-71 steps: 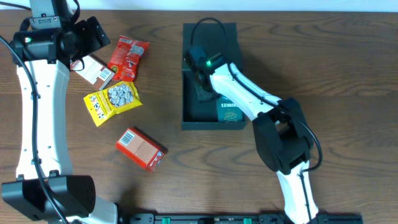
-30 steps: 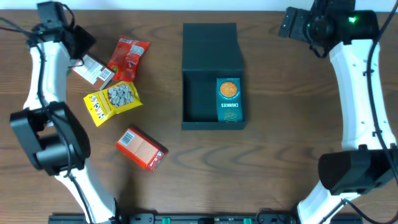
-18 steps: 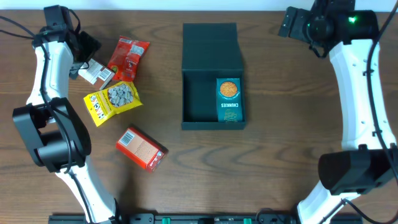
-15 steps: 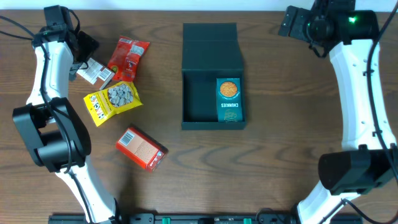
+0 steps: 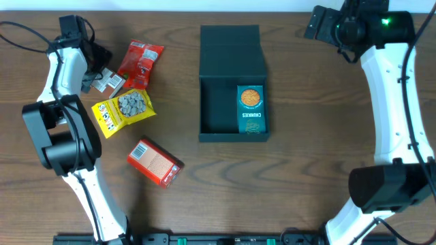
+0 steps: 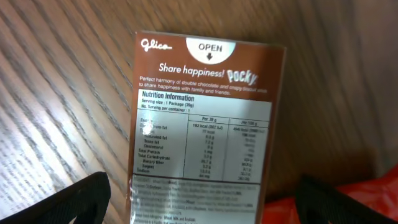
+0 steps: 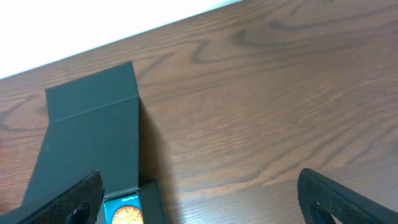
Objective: Pack container
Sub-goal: 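Grasp the brown Pocky box with the left gripper, then place the Pocky box into the black box beside the teal box, then move the left gripper to the orange-red box and grasp it, then carry the orange-red box with the left gripper over the black box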
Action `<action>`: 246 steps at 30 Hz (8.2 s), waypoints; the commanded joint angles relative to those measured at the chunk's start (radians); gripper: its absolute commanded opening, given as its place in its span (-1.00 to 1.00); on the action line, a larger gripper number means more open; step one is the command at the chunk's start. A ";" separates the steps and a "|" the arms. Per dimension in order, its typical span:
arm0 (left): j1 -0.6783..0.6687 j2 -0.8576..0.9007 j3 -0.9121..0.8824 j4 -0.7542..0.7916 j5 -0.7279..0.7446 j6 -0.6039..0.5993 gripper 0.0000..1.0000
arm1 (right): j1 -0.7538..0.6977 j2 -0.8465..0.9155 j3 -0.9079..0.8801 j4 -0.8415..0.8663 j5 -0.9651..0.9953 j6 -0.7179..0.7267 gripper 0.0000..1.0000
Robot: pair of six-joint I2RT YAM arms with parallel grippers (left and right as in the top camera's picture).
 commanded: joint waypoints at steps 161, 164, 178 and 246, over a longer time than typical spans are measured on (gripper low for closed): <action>-0.477 -0.708 -0.911 -0.240 0.075 -0.385 0.87 | -0.268 0.000 -0.001 0.092 -0.038 -0.074 0.99; -0.477 -0.706 -0.937 -0.200 0.073 -0.385 0.94 | -0.268 0.000 -0.001 0.101 -0.039 -0.074 0.99; -0.477 -0.695 -1.014 -0.126 0.076 -0.385 0.96 | -0.268 0.000 -0.001 0.101 -0.039 -0.073 0.99; -0.844 -0.128 -0.017 -0.229 0.044 0.393 0.59 | -0.268 0.000 -0.001 0.074 -0.064 -0.073 0.99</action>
